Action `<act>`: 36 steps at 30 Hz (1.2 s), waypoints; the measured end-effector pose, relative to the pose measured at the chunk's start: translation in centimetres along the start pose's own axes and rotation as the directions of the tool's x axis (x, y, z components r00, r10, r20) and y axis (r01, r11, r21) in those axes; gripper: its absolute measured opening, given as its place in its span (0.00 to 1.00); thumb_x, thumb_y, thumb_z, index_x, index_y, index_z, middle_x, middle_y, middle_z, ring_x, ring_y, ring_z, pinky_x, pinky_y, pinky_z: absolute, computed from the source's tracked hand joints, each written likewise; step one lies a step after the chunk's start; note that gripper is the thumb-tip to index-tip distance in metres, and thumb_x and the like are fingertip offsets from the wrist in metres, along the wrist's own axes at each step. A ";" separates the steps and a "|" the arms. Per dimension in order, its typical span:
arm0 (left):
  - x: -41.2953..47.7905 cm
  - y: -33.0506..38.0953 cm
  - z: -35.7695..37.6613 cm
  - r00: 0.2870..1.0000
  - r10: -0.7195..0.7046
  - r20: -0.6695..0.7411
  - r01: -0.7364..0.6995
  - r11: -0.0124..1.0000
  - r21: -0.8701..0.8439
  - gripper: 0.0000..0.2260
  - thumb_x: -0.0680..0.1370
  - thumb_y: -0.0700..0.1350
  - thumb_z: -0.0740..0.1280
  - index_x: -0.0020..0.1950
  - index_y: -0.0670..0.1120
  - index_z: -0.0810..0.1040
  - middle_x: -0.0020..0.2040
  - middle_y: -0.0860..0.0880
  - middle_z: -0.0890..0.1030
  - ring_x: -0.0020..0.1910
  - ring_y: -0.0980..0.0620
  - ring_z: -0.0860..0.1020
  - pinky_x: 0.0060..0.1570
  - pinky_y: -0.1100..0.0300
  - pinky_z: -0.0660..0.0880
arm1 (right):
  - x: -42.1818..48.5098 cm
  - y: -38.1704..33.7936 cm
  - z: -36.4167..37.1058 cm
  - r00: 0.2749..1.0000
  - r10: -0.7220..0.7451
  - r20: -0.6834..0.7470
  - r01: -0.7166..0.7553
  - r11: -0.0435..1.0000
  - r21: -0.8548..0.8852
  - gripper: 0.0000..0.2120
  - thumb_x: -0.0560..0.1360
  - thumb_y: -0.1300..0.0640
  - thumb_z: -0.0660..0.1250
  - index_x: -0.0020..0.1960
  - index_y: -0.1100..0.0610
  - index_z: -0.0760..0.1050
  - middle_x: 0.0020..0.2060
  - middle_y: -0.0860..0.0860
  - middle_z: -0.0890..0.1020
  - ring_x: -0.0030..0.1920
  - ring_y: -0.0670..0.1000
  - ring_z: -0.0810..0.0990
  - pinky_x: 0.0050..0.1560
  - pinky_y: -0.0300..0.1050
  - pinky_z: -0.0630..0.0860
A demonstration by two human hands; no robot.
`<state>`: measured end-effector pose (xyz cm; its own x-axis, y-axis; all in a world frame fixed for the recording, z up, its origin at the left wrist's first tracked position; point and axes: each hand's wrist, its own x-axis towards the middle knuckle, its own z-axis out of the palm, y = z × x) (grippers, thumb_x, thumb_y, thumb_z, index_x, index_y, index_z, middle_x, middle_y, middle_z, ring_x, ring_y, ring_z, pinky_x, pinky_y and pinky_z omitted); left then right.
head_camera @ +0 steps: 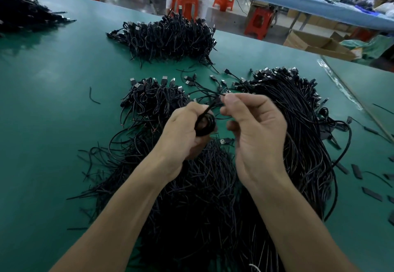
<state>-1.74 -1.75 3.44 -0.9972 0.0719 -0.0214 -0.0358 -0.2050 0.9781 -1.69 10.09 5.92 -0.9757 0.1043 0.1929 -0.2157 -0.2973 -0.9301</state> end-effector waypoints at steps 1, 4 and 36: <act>-0.1 0.1 0.1 0.999 0.019 0.029 -0.017 0.998 -0.059 0.13 0.79 0.46 0.57 0.42 0.44 0.78 0.20 0.53 0.65 0.16 0.58 0.59 0.19 0.68 0.57 | -0.2 0.0 0.3 0.999 0.019 0.043 -0.020 1.000 0.007 0.06 0.68 0.61 0.73 0.43 0.59 0.79 0.35 0.48 0.84 0.35 0.42 0.80 0.36 0.33 0.75; -0.2 0.3 -0.3 0.996 0.057 0.069 -0.042 0.979 -0.201 0.19 0.74 0.48 0.57 0.60 0.40 0.73 0.21 0.54 0.66 0.15 0.59 0.59 0.17 0.70 0.57 | -0.6 -0.1 0.4 0.985 0.068 0.155 -0.062 0.997 -0.045 0.05 0.67 0.57 0.71 0.42 0.58 0.79 0.33 0.44 0.82 0.33 0.37 0.78 0.34 0.29 0.73; 0.1 -1.1 -0.3 0.888 -0.409 0.209 0.431 0.899 -0.072 0.26 0.83 0.45 0.56 0.24 0.51 0.74 0.23 0.53 0.64 0.19 0.58 0.59 0.22 0.68 0.52 | 0.7 -2.0 -2.5 0.303 -0.059 0.951 0.947 -0.095 -0.307 0.05 0.74 0.66 0.69 0.47 0.58 0.81 0.51 0.54 0.82 0.51 0.54 0.79 0.50 0.49 0.75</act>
<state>-1.81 -1.78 2.26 -0.8572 0.3519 -0.3759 -0.4670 -0.2236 0.8555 -1.79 13.14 7.16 -0.3204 -0.8535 0.4110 -0.8910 0.4188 0.1751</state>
